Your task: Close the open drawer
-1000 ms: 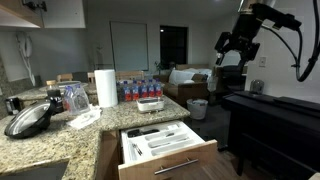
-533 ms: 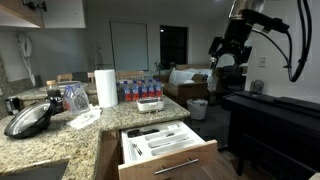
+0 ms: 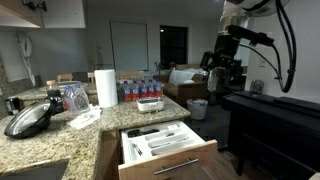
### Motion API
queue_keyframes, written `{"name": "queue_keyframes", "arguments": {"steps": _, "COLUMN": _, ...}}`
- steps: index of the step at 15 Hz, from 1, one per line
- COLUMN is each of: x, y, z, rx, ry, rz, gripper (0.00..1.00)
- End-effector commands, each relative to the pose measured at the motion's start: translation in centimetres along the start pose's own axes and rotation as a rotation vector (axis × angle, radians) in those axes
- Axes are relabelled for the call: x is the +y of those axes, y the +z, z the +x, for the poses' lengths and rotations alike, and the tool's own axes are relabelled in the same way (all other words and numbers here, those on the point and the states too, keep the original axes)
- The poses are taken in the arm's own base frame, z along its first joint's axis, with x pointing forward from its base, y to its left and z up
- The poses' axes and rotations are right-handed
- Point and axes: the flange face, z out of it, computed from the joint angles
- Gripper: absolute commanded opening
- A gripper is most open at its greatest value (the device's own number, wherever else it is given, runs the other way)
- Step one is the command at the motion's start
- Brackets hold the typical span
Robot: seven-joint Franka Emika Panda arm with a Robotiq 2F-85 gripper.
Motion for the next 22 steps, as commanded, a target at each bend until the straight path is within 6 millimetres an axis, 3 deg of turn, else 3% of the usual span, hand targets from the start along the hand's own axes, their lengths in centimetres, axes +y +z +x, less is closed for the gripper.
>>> {"name": "queue_keyframes", "arguments": {"steps": 1, "x": -0.2, "y": 3.0, "z": 0.5, "rx": -0.039, "ry": 0.041, "rz": 0.033, "gripper": 1.00}}
{"name": "queue_keyframes", "arguments": {"steps": 7, "x": 0.5, "y": 8.1, "z": 0.0, "rx": -0.126, "ry": 0.086, "rz": 0.016, "gripper": 1.00}}
{"name": "queue_keyframes", "arguments": {"steps": 13, "x": -1.1, "y": 12.4, "z": -0.4, "rx": -0.186, "ry": 0.096, "rz": 0.017, "gripper": 1.00}}
{"name": "queue_keyframes", "arguments": {"steps": 22, "x": -4.2, "y": 18.7, "z": 2.5, "rx": -0.178, "ry": 0.153, "rz": 0.027, "gripper": 1.00}}
